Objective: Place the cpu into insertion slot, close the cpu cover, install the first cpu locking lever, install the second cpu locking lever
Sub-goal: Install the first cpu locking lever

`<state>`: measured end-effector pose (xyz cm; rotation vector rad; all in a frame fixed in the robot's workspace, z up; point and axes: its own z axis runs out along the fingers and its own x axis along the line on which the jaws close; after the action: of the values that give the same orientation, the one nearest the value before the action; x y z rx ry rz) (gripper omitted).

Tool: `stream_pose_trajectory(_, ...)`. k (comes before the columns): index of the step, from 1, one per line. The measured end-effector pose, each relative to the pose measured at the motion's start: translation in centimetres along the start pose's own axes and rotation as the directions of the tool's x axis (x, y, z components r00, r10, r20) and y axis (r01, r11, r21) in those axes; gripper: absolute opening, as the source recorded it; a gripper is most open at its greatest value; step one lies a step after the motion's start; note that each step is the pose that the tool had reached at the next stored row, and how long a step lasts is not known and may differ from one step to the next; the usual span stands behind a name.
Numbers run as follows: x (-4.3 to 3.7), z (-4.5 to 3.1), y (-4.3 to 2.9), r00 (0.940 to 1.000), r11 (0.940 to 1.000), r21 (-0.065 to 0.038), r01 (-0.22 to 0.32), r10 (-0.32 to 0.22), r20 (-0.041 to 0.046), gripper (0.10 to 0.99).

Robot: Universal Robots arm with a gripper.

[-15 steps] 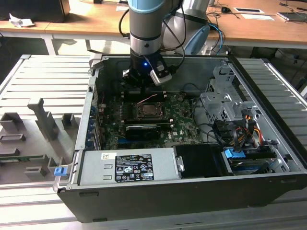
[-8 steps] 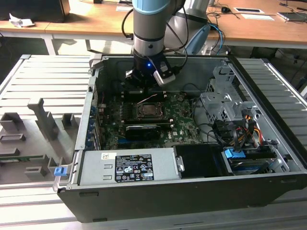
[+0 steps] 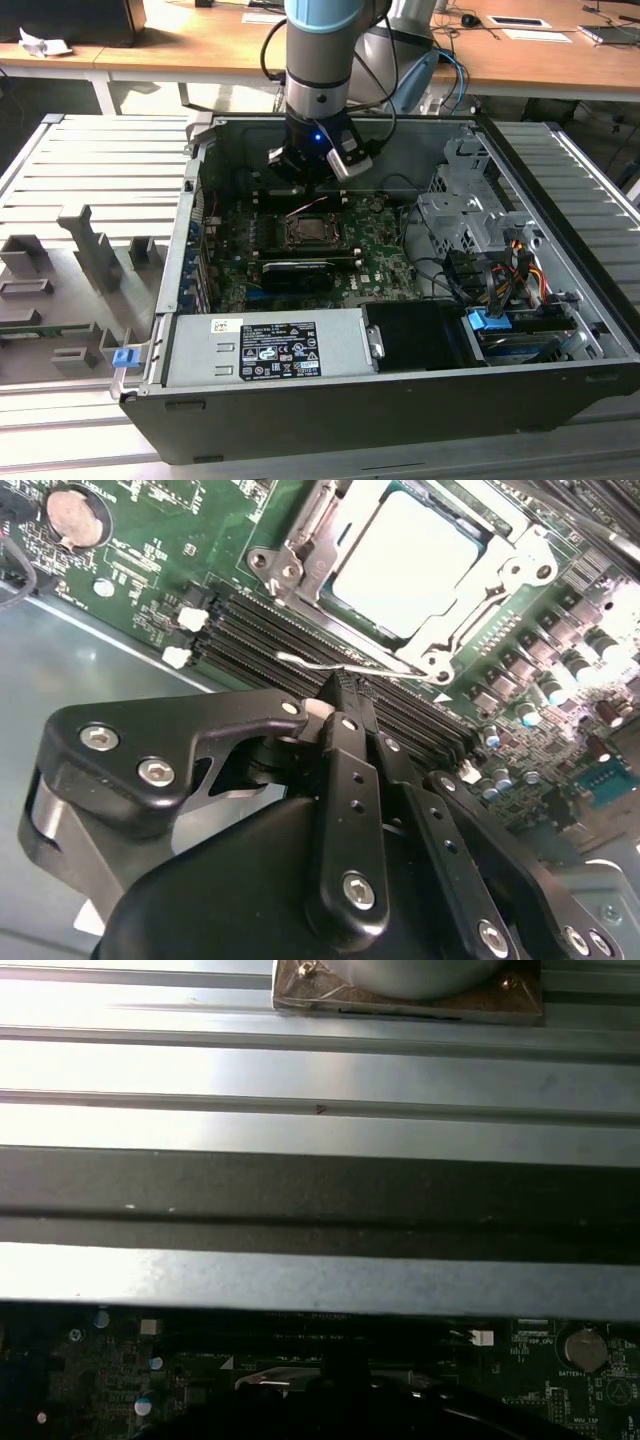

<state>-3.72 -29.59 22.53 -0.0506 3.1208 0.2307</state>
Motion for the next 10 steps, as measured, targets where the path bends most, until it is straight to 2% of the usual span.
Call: stream_pose_trajectory(10, -0.9, 0.41, -0.08, 1.0, 1.0, 0.001, 0.0, 0.0, 0.0, 0.106)
